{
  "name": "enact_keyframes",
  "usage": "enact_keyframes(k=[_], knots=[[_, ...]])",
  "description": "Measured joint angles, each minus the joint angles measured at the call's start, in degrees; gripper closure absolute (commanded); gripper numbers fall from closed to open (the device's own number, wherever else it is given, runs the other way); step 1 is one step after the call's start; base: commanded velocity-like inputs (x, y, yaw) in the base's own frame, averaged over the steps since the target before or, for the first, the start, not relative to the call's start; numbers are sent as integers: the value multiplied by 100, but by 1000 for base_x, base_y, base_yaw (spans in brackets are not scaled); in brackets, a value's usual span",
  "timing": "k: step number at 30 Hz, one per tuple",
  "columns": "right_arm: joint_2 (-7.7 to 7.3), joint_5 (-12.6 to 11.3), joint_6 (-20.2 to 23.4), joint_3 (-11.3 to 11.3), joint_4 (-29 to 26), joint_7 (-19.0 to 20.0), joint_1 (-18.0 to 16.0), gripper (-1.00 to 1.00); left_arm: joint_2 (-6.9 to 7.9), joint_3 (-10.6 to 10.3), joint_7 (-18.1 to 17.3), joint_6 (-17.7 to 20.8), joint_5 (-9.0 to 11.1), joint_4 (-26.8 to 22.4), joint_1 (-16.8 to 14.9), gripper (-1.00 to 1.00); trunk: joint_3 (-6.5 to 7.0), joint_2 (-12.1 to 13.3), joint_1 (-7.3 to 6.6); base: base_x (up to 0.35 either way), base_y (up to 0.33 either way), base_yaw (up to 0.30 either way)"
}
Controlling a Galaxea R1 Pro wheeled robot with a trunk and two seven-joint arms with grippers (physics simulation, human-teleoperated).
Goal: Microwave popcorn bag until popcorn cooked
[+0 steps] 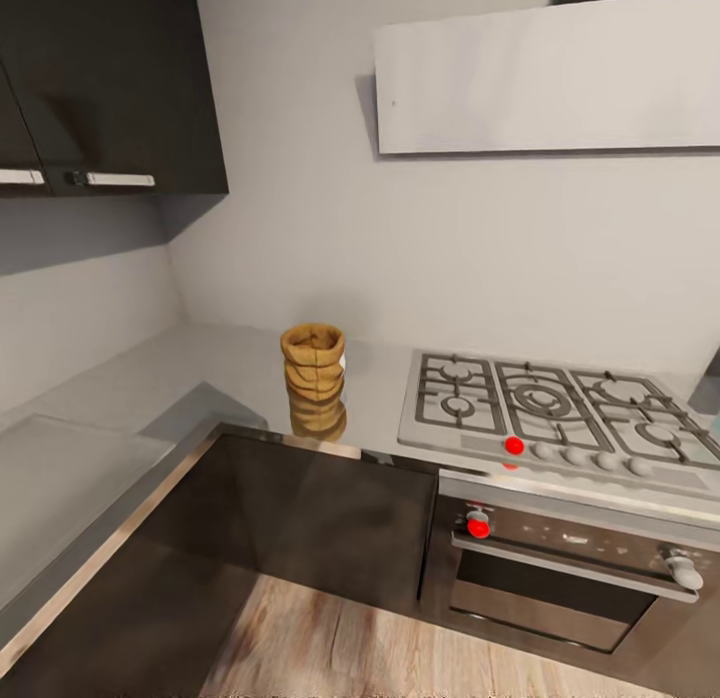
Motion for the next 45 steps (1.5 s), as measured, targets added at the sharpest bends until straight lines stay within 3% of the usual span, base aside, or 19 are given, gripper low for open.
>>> enact_keyframes(k=[45], knots=[[2, 20, 24, 22, -24, -6, -4, -100, 0, 12, -44, -2, 12, 0, 0, -100, -406, 0, 0, 0, 0, 0]])
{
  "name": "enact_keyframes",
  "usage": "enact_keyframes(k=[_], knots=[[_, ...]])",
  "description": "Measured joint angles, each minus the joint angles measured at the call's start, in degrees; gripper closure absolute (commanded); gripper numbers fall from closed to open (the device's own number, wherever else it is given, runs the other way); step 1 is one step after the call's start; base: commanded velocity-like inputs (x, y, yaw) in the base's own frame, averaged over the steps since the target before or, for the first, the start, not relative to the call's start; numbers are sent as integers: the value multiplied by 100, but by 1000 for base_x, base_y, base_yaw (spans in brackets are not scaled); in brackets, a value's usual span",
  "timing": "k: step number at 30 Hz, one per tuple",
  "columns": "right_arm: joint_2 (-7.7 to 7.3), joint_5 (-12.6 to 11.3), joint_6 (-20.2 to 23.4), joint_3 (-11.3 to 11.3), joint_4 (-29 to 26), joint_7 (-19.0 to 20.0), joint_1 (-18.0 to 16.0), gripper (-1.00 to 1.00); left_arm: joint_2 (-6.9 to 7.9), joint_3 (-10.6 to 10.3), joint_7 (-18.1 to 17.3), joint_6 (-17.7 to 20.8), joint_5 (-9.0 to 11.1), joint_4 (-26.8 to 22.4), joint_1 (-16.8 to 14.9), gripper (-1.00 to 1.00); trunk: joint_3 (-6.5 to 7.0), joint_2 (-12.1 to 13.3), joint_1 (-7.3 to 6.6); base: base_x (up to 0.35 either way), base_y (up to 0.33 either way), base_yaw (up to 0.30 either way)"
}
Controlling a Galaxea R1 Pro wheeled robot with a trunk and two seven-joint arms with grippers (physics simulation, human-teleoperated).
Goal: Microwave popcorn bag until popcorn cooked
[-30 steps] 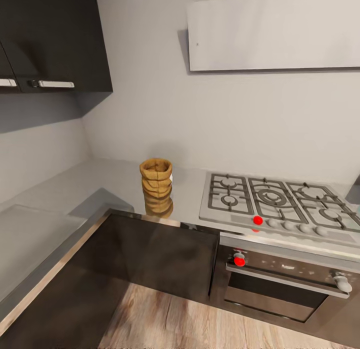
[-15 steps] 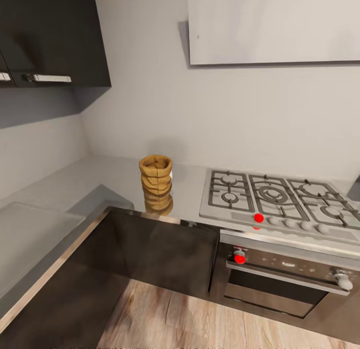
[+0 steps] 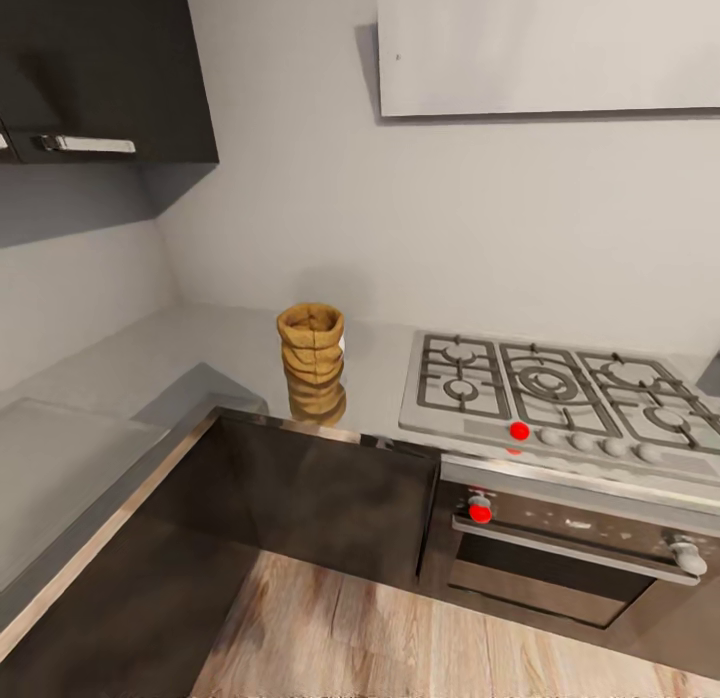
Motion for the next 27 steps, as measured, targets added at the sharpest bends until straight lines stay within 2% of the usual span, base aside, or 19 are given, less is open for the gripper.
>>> enact_keyframes(k=[27], knots=[[-2, 0, 0, 5, 0, 4, 3, -100, 4, 2, 0, 0, 9, 0, 0, -100, -244, 0, 0, 0, 0, 0]])
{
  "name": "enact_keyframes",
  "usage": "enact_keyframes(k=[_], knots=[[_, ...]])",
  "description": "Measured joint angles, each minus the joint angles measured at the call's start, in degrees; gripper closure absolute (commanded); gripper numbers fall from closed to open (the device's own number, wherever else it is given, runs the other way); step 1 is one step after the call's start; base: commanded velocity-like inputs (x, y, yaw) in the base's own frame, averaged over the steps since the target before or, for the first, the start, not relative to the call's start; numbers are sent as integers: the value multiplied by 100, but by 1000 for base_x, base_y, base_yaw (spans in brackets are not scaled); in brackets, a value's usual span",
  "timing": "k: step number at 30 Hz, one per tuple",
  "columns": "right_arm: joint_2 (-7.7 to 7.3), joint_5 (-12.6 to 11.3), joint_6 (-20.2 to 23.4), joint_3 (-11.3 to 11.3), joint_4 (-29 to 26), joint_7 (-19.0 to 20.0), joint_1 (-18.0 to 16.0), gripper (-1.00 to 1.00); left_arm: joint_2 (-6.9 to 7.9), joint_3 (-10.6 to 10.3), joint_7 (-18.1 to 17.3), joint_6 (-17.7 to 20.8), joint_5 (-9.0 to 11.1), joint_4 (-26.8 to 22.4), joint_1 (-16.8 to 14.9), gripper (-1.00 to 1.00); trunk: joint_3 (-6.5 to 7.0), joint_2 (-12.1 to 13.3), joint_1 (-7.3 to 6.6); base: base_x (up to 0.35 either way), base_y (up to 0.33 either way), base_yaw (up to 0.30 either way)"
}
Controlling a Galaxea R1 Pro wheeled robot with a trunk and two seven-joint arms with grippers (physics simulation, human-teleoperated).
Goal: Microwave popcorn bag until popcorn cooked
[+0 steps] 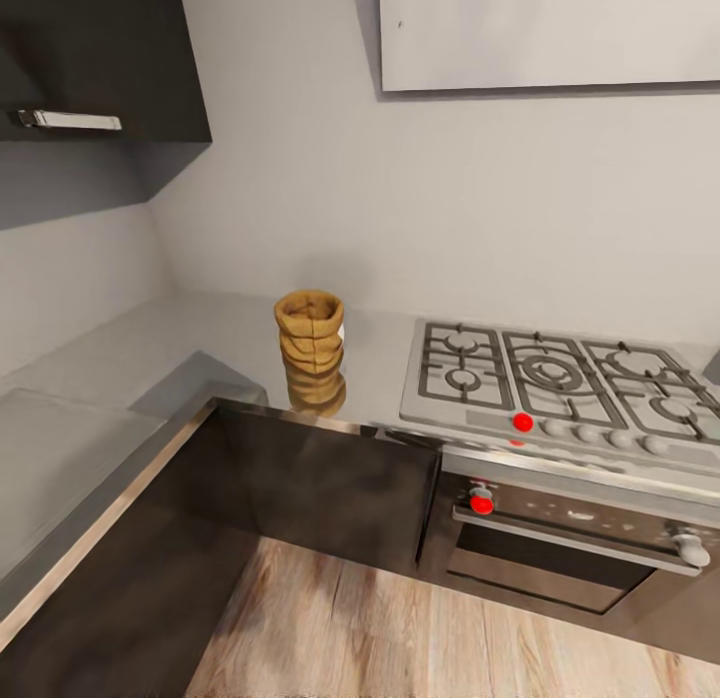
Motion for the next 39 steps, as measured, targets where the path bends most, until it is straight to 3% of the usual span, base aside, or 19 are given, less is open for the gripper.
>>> enact_keyframes(k=[13, 31, 39], knots=[[0, 0, -17, -7, 0, -3, -4, -100, -4, 2, 13, 0, 1, 0, 0, -100, -110, 0, 0, 0, 0, 0], [-25, 5, -19, -9, 0, 5, 1, -100, -12, 24, 66, -8, -7, -7, 0, -100, -116, 0, 0, 0, 0, 0], [-33, 4, -25, -15, 0, 8, -2, -100, -13, 24, 64, -8, -7, -9, 0, -100, 27, 319, -175, 0, 0, 0]])
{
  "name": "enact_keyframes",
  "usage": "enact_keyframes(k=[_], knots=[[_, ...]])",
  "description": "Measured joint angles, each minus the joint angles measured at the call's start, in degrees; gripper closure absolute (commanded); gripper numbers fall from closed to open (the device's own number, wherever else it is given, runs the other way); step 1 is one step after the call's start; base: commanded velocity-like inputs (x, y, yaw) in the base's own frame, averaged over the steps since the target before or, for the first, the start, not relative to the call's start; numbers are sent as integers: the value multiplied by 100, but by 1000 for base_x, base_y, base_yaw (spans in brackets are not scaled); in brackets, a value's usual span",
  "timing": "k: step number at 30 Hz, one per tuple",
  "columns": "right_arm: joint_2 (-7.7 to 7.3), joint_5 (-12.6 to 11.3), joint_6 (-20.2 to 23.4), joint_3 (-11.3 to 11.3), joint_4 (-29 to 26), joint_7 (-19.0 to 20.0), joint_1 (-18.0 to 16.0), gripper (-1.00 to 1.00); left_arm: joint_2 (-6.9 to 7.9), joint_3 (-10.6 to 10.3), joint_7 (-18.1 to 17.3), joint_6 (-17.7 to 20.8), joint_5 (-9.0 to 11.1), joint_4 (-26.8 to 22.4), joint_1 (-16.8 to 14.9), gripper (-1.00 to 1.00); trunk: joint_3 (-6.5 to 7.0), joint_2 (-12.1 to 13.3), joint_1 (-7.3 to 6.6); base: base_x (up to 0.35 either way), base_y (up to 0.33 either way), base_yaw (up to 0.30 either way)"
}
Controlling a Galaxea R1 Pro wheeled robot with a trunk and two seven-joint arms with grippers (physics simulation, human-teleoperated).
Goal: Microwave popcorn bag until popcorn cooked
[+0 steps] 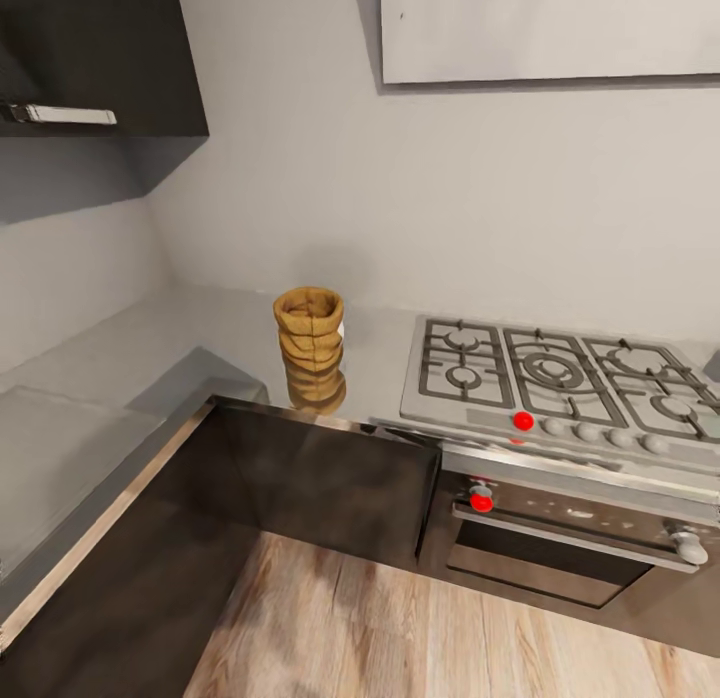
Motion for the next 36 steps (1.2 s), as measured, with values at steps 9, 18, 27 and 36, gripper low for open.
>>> enact_keyframes(k=[9, 18, 27, 36], knots=[[13, 3, 0, -2, 0, 0, -1, -100, 0, -8, -2, 0, 0, 0, 0, -100, 162, 361, -198, 0, 0, 0], [16, 0, 1, -2, 0, 1, -2, -100, 0, -8, -2, 0, 0, 0, 0, -100, 324, 722, -396, 0, 0, 0], [5, -4, 0, -2, 0, 2, 0, -100, 6, 0, 0, 0, 0, 0, 0, -100, 378, 844, -462, 0, 0, 51], [21, 1, -2, -4, 0, 2, 2, -100, 17, 4, -2, 0, 9, 0, 0, -100, 378, 844, -462, 0, 0, 139]])
